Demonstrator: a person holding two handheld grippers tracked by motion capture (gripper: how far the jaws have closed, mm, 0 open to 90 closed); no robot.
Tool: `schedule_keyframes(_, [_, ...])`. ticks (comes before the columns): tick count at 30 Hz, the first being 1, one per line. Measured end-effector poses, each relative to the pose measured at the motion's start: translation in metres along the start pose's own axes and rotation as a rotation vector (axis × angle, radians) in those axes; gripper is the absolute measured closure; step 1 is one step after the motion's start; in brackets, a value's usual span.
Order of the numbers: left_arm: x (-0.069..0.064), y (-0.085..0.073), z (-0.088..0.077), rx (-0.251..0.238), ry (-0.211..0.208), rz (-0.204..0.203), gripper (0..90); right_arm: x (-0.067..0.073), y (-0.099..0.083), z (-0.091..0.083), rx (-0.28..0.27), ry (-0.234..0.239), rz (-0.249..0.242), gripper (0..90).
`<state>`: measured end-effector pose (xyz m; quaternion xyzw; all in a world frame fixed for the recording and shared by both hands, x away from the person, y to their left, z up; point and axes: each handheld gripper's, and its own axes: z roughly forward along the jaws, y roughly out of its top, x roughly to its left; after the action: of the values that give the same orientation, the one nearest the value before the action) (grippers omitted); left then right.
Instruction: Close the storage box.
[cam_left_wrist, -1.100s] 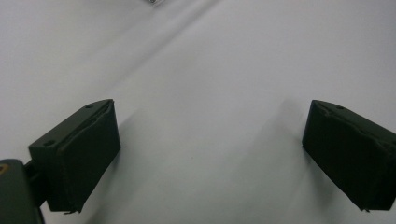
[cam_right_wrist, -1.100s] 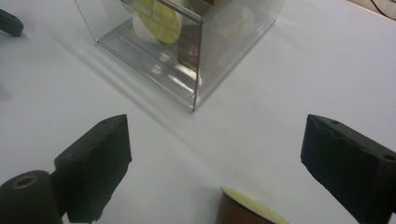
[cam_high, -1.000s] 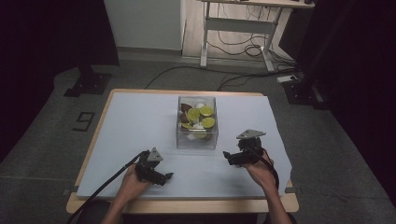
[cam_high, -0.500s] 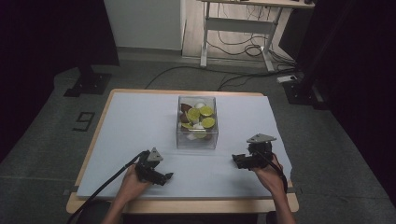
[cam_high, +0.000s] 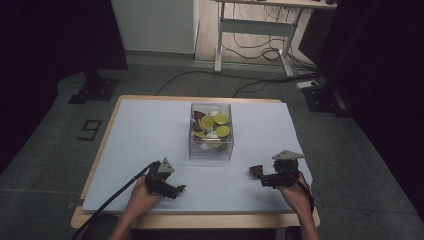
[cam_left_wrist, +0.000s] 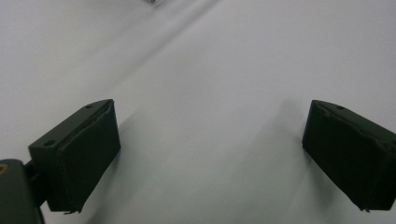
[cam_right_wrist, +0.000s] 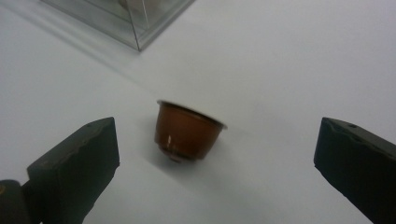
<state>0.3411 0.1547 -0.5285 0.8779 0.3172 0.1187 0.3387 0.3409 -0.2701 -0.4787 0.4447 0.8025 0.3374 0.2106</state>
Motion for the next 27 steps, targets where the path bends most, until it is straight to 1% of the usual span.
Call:
schedule_keyframes(4, [0.0,0.0,0.0,0.0,0.0,0.0,3.8,-0.004,-0.009,0.003,0.02,0.005,0.008,0.2])
schedule_keyframes(7, [0.0,0.0,0.0,0.0,0.0,-0.001,3.8,-0.007,-0.017,0.008,0.055,0.006,0.015,0.2])
schedule_keyframes(12, [0.0,0.0,0.0,0.0,0.0,0.0,3.8,-0.011,-0.029,0.02,0.095,0.035,0.027,0.0])
schedule_keyframes(14, [0.0,0.0,0.0,0.0,0.0,-0.001,3.8,-0.013,-0.034,0.025,0.102,0.044,0.029,0.0])
schedule_keyframes(17, [0.0,0.0,0.0,0.0,0.0,-0.001,3.8,-0.014,-0.04,0.031,0.094,0.069,0.047,0.0])
schedule_keyframes(21, [0.0,0.0,0.0,0.0,0.001,0.0,3.8,-0.011,-0.046,0.033,0.045,0.048,0.003,0.0])
schedule_keyframes(23, [0.0,0.0,0.0,0.0,0.001,0.0,3.8,-0.011,-0.049,0.033,0.022,0.053,0.015,0.0])
schedule_keyframes(27, [0.0,0.0,0.0,0.0,0.001,0.0,3.8,-0.011,-0.05,0.033,0.018,0.05,0.014,0.0])
